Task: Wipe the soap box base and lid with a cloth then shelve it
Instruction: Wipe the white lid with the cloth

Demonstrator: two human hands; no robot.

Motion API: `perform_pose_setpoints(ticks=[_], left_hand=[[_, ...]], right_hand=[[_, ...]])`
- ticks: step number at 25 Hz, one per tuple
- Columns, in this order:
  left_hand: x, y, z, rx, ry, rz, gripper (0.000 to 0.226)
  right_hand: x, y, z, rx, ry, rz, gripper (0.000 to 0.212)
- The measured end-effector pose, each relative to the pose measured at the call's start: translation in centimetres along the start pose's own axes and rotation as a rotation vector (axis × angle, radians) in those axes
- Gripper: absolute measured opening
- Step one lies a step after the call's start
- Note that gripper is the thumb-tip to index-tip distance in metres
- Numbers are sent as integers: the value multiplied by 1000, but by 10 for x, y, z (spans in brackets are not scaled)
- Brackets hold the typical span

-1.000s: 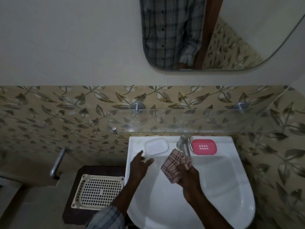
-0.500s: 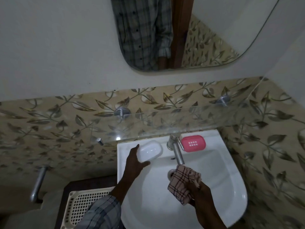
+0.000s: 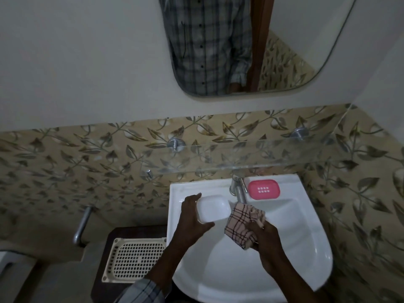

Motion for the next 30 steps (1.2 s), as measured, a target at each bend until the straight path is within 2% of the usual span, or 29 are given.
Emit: perform_pose_setpoints(ticks=[5,9,12,16,20,24,30], left_hand=[[10,13,4,-46,-186,214,82],[22,20,5,-109,-344,288,87],[34,17,9,-167,-504,424,90],[43,14,11,-234,-617,536,104],[49,14,16,-274,-701,562,117],[51,14,18,-290,-730,621,100],[49,12,13,-277,-914,755,91]], right_hand=[[-7,-14,-27,26,57,-64,19],[-17,-25,-40,2,142,-118,17],[-21,-31,-45,-22,160,-157,19],[-23,-29,-44,-48,191,-195,20],[-24,-25,-36,-111,49,-69,17],[-26,-28,-28,-127,-94,59,15],[-25,-31,-24,-186,-60,82,25]])
Point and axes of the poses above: each hand's wrist, its own y-axis away from the middle knuckle, its own z-axis out of the palm, x = y × z, the point moved 1 cm from there along -y, towards the middle knuckle, and after that the axes turned 6 degrees about y, right-handed, at the moved point
